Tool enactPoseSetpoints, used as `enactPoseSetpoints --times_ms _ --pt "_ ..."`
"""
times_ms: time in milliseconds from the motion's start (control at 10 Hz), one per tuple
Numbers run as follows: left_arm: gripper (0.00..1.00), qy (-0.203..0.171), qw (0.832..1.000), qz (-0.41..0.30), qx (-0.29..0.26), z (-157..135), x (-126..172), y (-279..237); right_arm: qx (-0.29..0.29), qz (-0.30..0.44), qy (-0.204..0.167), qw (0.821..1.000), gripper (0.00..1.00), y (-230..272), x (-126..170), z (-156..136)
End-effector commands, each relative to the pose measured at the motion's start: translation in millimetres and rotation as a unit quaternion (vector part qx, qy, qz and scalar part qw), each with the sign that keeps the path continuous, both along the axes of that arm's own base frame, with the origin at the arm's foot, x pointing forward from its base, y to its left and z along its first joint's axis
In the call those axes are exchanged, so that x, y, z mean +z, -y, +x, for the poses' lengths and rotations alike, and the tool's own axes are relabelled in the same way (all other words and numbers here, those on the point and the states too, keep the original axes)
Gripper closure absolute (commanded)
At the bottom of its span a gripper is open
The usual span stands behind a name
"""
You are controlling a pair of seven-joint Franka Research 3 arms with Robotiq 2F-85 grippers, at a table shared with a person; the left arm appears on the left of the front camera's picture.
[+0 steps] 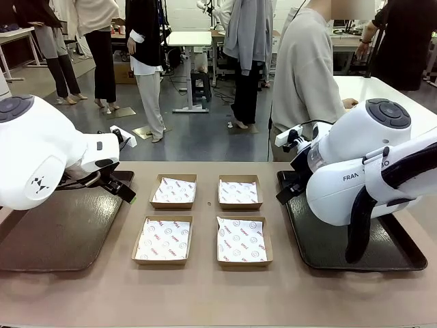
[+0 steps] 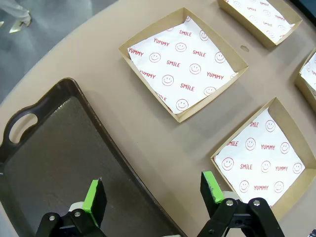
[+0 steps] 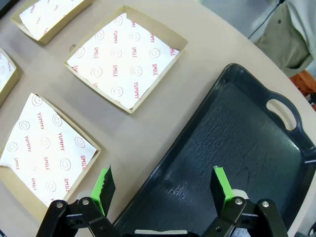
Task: Individually package the donuts and arrange them on the tray.
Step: Pick up one Paper togo box.
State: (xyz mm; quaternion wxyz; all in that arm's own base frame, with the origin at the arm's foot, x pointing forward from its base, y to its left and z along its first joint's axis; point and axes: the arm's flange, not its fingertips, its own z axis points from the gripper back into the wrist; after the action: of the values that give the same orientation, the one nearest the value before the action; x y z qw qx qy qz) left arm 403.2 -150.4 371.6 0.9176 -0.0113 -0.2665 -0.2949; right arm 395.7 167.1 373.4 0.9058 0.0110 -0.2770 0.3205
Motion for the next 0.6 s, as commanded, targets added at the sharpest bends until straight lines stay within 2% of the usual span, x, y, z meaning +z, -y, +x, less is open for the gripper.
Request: enactPoseSetpoints --times_ms 0,100,200,300,500 --pt "0.0 0.0 1.0 0.0 0.0 0 0 0 0.0 0.0 0.0 1.0 0.0 0 0 0" --pt "0.0 0.0 1.0 0.0 0.0 0 0 0 0.0 0.0 0.0 1.0 0.0 0 0 0" --pt "0.0 0.008 0.999 -0.005 -0.036 -19 10 -12 0.042 -0.029 0.004 0.999 0.0 4 5 -20" --pt "0.0 0.033 0.999 0.004 -0.042 -44 18 -23 0.066 -0.039 -0.012 0.997 0.0 12 9 -44" --pt "0.0 0.009 0.998 0.034 -0.047 -91 24 -45 0.06 -0.034 -0.036 0.997 0.0 40 17 -89"
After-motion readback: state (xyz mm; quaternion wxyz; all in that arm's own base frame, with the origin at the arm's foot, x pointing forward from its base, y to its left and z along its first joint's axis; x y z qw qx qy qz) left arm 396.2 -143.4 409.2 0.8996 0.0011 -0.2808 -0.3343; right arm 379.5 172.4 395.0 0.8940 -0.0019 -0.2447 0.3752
